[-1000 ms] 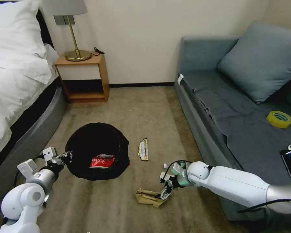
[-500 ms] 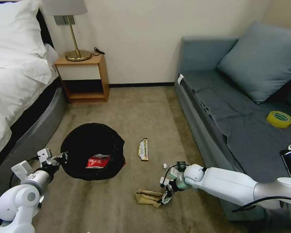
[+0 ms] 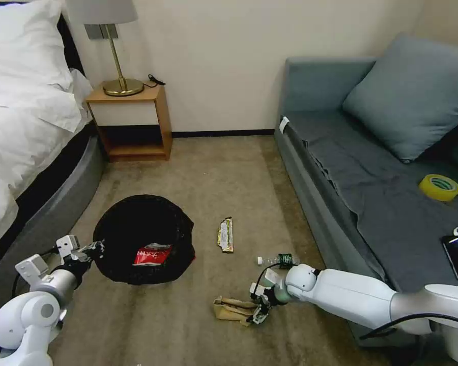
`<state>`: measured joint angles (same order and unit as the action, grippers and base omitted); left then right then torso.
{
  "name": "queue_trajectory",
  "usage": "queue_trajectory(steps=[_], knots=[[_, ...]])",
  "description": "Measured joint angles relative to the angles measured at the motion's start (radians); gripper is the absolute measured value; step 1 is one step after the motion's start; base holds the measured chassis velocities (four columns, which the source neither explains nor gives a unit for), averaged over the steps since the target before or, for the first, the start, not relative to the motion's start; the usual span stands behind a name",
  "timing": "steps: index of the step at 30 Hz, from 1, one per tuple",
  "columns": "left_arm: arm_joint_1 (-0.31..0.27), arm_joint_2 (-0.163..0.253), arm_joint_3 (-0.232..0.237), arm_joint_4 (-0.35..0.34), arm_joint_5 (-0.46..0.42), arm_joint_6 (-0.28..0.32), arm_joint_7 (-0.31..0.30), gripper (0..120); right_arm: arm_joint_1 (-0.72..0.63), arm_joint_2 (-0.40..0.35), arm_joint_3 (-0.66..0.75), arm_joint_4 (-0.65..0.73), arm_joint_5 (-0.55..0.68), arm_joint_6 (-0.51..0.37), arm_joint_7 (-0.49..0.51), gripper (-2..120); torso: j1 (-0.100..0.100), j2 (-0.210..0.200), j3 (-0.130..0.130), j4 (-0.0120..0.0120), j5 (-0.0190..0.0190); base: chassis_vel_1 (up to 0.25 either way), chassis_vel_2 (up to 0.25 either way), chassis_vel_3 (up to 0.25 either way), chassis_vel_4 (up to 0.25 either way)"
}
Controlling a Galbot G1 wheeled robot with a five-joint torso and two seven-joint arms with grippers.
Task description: Pick up the trash bin, then pick up the garbage on the floor and place it into the trash bin.
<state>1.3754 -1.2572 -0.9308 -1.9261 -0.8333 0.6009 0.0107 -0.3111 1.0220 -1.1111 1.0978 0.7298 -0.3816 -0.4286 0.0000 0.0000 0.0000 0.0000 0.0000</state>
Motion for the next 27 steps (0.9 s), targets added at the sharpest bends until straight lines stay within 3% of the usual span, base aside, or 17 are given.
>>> queue_trajectory(steps=[15, 19, 27], knots=[[0.004, -0.001, 0.002, 0.0, 0.0, -0.001, 0.003, 4, -0.01, -0.005, 0.024, 0.007, -0.004, -0.001, 0.019, 25, 0.0, 0.0, 0.0, 0.0, 0.0001, 0.0, 0.0, 0.0, 0.0], [0.001, 0.0, 0.005, 0.0, 0.001, -0.001, 0.003, 4, -0.012, -0.018, 0.055, 0.022, -0.004, 0.001, 0.031, 7, 0.0, 0.0, 0.0, 0.0001, 0.0002, 0.0, 0.0, 0.0, 0.0], [-0.006, 0.01, 0.01, 0.003, 0.001, -0.001, 0.0, 4, -0.016, -0.049, 0.141, 0.052, -0.012, 0.008, 0.047, 0, 0.0, 0.0, 0.0, 0.0001, 0.0001, 0.0, 0.0, 0.0, 0.0]])
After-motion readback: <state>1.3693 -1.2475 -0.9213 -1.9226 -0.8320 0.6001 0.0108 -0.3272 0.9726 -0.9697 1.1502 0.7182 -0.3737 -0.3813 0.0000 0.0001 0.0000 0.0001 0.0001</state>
